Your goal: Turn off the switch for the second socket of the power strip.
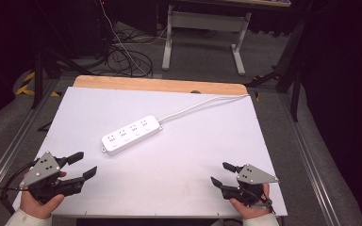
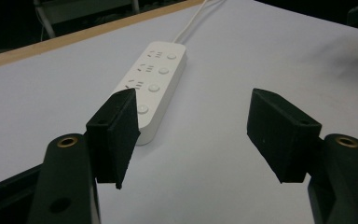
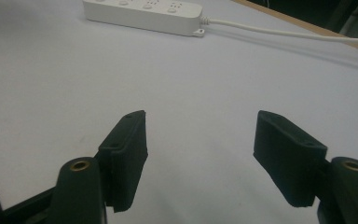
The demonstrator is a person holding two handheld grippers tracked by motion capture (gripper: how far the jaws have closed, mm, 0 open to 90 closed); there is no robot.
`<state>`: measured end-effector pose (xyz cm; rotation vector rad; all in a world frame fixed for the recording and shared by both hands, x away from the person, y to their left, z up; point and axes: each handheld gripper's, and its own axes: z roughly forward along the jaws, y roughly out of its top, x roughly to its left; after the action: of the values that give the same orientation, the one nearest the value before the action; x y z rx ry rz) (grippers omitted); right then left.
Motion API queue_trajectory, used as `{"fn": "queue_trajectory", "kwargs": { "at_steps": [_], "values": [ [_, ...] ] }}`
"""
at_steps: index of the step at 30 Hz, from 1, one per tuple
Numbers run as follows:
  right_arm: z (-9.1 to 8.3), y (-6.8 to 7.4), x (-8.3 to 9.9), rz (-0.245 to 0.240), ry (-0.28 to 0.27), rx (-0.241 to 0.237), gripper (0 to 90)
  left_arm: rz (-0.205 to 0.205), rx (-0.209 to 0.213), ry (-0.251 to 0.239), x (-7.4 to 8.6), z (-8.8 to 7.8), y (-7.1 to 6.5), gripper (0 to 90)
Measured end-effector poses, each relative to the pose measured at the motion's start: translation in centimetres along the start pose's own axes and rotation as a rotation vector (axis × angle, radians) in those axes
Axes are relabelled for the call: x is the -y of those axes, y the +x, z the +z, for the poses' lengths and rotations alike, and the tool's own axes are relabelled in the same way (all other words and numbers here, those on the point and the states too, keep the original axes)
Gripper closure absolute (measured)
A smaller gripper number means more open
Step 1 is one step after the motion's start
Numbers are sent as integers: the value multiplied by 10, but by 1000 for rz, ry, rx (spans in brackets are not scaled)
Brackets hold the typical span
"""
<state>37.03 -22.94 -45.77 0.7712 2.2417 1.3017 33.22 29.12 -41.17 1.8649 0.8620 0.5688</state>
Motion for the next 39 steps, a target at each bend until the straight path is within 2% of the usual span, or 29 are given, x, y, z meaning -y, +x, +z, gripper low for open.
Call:
{"fn": "queue_trajectory", "kwargs": {
  "at_steps": [13, 15, 23, 30, 35, 39],
  "values": [
    [-2, 1, 3, 10, 3, 2, 355, 20, 29, 5, -33, 18, 0, 355],
    [-3, 2, 5, 13, 6, 2, 355, 32, 30, 11, -38, 21, 1, 354],
    [-2, 3, 6, 16, 15, -3, 355, 29, 46, 24, -52, 37, 3, 362],
    [-3, 3, 7, 15, 16, -2, 354, 39, 41, 37, -63, 50, 6, 368],
    [-1, 3, 7, 18, 21, -8, 353, 28, 49, 56, -66, 61, 14, 384],
    [0, 3, 7, 17, 20, -13, 352, -9, 58, 61, -67, 70, 22, 394]
  ]
}}
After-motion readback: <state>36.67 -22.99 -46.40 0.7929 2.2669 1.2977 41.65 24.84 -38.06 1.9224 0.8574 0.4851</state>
